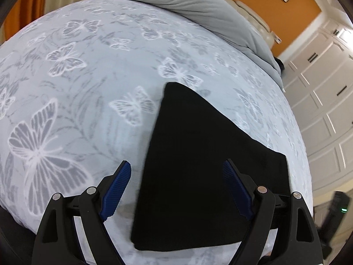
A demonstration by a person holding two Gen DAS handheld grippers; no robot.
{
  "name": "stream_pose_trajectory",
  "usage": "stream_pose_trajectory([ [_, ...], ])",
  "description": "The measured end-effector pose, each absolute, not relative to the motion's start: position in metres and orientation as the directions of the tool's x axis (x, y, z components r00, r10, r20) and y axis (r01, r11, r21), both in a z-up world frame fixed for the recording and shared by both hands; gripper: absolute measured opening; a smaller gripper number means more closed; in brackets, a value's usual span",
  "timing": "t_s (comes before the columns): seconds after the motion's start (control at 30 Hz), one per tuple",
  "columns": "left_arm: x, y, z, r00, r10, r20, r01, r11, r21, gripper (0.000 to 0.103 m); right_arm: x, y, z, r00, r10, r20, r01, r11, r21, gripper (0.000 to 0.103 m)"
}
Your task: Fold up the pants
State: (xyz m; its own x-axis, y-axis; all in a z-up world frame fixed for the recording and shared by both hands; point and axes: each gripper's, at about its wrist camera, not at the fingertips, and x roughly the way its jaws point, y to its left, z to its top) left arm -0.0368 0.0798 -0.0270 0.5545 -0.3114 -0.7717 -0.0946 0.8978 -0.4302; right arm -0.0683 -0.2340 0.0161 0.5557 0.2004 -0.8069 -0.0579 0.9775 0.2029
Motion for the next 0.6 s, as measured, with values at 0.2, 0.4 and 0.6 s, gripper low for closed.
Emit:
stream_pose_trajectory([
  [0.2,-0.034,0.078,-0.044,0.524,-0.272,-0.807,-0.089,0.925,-0.369,0.085,-0.061,-0.268,-0.015,0.492,0.297,-0.819,0.024,0.935,0.353,0.036],
  [0.4,-0.034,0.066,-0.071,0.408,-0.354,-0.842,-0.051,0.911,-0.408,0.087,-0.041,-0.285,-0.006,0.469,0.269,-0.841,0.034,0.946,0.321,0.095],
  [0.6,-0.033,0.065,-0.083,0.376,-0.433,-0.820,-0.033,0.877,-0.479,0.092,-0.009,-0.286,-0.055,0.297,0.412,-0.861,0.051,0.894,0.445,0.098],
])
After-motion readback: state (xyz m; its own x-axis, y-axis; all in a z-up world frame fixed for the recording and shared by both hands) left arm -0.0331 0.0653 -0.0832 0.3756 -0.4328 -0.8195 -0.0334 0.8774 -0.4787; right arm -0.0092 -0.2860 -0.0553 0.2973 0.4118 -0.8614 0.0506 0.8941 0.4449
